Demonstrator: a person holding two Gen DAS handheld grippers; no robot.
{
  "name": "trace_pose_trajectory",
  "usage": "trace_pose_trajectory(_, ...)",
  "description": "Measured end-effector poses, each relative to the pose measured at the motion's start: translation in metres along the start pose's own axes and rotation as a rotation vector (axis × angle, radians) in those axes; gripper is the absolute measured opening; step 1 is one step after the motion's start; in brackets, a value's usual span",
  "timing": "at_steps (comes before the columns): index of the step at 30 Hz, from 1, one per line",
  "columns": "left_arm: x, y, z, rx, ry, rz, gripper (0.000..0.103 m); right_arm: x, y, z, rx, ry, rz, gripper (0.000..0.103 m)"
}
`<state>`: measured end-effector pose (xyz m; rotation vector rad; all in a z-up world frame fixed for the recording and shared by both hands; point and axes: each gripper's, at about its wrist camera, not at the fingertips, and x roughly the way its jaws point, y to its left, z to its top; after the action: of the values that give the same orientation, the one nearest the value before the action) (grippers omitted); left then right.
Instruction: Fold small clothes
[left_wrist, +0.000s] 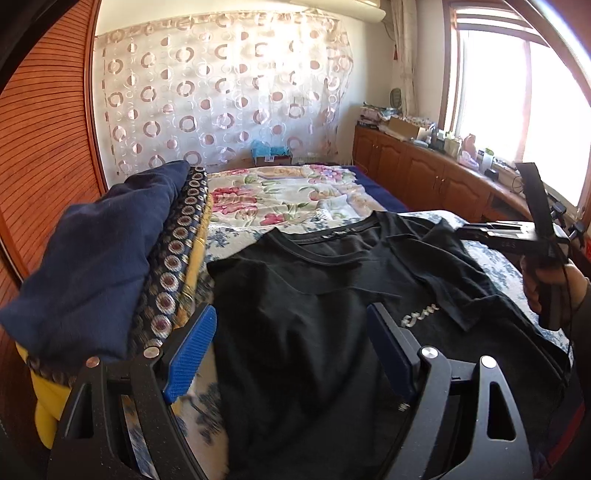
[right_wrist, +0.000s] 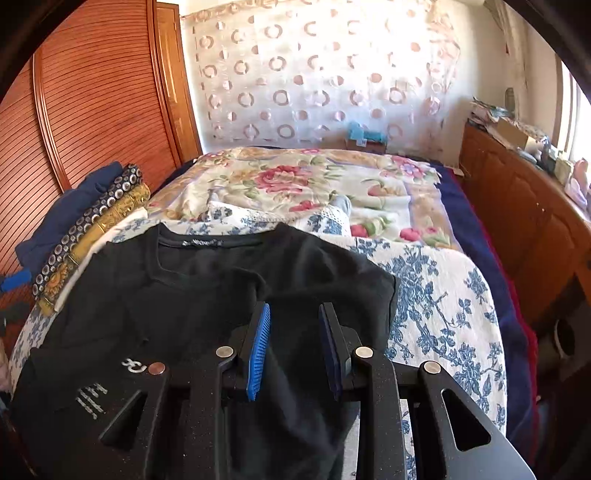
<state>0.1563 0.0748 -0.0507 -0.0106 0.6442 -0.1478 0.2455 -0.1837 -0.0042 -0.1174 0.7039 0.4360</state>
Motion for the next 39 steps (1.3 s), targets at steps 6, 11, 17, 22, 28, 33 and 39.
trace_pose_trajectory(6, 0.026, 0.014, 0.013, 0.020, 0.074, 0.001, 0.073, 0.020, 0.002, -0.004, -0.062, 0.101, -0.035, 0.028)
trace_pose_trajectory(11, 0.054, 0.017, 0.019, 0.034, 0.149, -0.013, 0.061, 0.025, -0.008, 0.002, 0.014, 0.155, 0.001, 0.029)
trace_pose_trajectory(17, 0.085, 0.026, 0.026, 0.007, 0.219, -0.020, 0.045, 0.027, -0.004, 0.003, -0.011, 0.151, -0.015, 0.038)
trace_pose_trajectory(22, 0.104, 0.027, 0.026, -0.003, 0.263, -0.017, 0.045, 0.035, -0.001, -0.003, -0.044, 0.131, -0.027, 0.052)
trace_pose_trajectory(28, 0.126, 0.018, 0.027, 0.024, 0.306, 0.006, 0.045, 0.037, 0.001, -0.009, -0.074, 0.123, -0.031, 0.061)
trace_pose_trajectory(33, 0.139, 0.018, 0.027, 0.034, 0.330, 0.042, 0.035, 0.037, 0.001, -0.010, -0.077, 0.126, -0.031, 0.062)
trace_pose_trajectory(39, 0.121, 0.023, 0.036, 0.035, 0.284, 0.066, 0.007, 0.037, 0.001, -0.008, -0.078, 0.127, -0.033, 0.062)
